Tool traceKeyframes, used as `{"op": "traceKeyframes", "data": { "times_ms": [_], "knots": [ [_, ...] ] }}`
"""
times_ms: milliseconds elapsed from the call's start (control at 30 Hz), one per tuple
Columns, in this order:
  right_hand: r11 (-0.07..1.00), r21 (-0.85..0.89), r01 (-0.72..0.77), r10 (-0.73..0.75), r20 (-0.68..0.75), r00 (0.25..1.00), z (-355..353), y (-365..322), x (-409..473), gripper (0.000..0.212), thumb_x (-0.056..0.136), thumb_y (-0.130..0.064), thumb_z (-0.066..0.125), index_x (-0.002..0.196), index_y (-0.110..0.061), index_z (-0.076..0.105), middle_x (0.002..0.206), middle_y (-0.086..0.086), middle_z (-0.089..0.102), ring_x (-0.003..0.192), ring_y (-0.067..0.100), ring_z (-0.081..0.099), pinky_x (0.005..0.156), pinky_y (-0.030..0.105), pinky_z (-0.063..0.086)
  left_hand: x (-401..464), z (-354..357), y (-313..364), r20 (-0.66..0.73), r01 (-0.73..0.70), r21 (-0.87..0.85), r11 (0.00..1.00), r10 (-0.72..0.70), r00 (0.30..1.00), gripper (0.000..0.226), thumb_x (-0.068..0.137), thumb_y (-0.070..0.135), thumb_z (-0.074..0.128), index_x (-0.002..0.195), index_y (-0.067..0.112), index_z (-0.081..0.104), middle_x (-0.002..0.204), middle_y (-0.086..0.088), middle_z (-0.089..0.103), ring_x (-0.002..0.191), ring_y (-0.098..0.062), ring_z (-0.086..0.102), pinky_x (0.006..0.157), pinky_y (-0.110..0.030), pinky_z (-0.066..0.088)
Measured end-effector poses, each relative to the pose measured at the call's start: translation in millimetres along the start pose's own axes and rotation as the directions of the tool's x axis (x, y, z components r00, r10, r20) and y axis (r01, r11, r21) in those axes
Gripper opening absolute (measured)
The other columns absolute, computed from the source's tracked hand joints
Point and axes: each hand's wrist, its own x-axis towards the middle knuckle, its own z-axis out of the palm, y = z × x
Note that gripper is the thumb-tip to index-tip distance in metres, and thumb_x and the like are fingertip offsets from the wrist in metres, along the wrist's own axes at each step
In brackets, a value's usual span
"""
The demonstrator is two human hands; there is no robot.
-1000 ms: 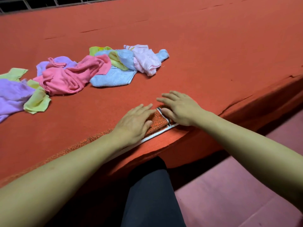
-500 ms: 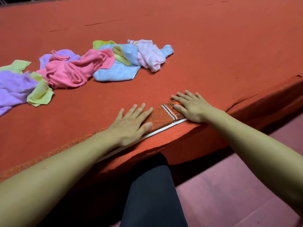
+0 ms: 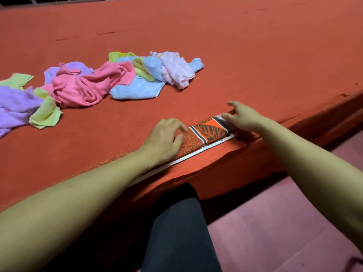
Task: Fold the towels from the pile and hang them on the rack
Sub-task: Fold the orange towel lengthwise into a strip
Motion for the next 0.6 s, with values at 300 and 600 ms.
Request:
{"op": "traceKeyframes", "data": {
  "times_ms": [300,600],
  "knots": [
    [0.994,0.005,0.109,-0.108,-0.029,0.994,-10,4,5,0.06,0.087,-0.028,0.071,0.141,-0.017,0.046,0.112,0.002,0.067,0.092,0.019,0.062,0.084,0.028,0.044,38,17,44,0.034,0.144,-0.238,0.961,-0.14,0.99,0.02,0.086,0.01,0.064,0.098,0.025,0.067,0.092,0.013,0.07,0.081,-0.006,0.063,0.079,-0.019,0.045],
    [0.932,-0.022,0.362,-0.363,-0.024,0.932,-1,30,-35,0.057,0.079,-0.009,0.067,0.134,-0.021,0.056,0.105,-0.009,0.066,0.09,0.023,0.057,0.085,0.03,0.041,0,13,25,0.204,0.101,0.038,0.994,-0.107,0.973,0.028,0.079,0.03,0.078,0.103,0.031,0.063,0.096,0.017,0.067,0.075,-0.003,0.055,0.076,-0.022,0.043]
  ]
}}
